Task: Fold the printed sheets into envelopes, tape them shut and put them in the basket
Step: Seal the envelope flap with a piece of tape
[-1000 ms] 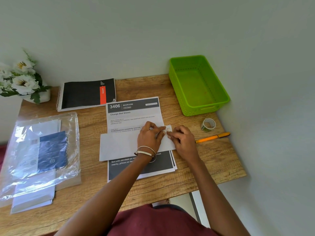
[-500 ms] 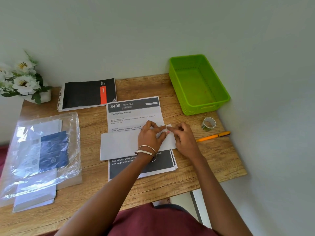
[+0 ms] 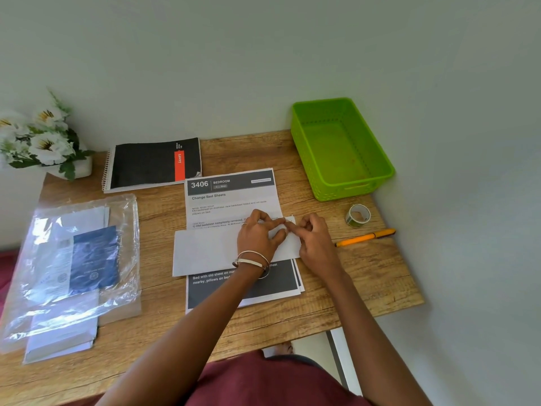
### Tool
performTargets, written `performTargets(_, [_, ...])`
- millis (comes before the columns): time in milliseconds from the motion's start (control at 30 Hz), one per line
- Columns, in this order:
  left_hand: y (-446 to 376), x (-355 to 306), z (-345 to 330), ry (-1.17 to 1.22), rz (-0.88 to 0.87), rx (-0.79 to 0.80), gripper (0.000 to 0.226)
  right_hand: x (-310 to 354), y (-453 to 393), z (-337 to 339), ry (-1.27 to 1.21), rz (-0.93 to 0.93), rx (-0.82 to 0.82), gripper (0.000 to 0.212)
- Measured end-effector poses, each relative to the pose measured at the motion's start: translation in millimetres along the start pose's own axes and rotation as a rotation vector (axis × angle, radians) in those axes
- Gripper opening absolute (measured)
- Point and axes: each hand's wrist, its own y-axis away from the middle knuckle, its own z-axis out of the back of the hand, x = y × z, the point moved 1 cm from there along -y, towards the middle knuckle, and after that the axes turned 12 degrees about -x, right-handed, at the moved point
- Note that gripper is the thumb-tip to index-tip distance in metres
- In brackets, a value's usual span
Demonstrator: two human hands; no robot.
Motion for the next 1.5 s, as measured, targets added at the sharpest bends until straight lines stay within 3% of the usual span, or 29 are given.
performTargets(200, [0,-2,-1,-0.012,0.007,-0.012,0.029,5,3,0,0.049,0.0,-0.026,0.04])
performTargets(300, [0,-1,-1,-0.024,0.003,-0.024,0.03,6,4,2,-0.087,-0.106,-0.046,0.022])
performTargets(367, [0,-1,-2,-0.032,-0.006,-0.026,0.03,2,4,4,-0.125,-0.074,-0.054,0.014])
performTargets(533, [0,-2,-2,-0.054,-0.029,-0.015,0.031,-10,9,9,-0.001,0.108,-0.032,0.022])
performTargets(633, [0,-2,0,-0.028,-0.045,-0.018,0.029,-11,4,8,-0.034,0.078,-0.057,0.019])
performTargets(833, [-2,0,4,-0.025,-0.138,-0.006,0.027,1,-1,-6,-0.009,0.022,-0.072,0.039])
performTargets(1000, [-5,-1,4,-0.007,-0.114,0.007,0.027,-2,4,-9,0.063,0.12,-0.053,0.048])
performTargets(1200, [-3,-2,2,0.002,-0.116,-0.019,0.027,-4,11,0,-0.006,0.143,-0.003,0.044])
performTargets(1500, [-2,-1,4,-0.03,-0.174,-0.009,0.029,-5,15,1,-0.014,0.065,-0.099,0.039])
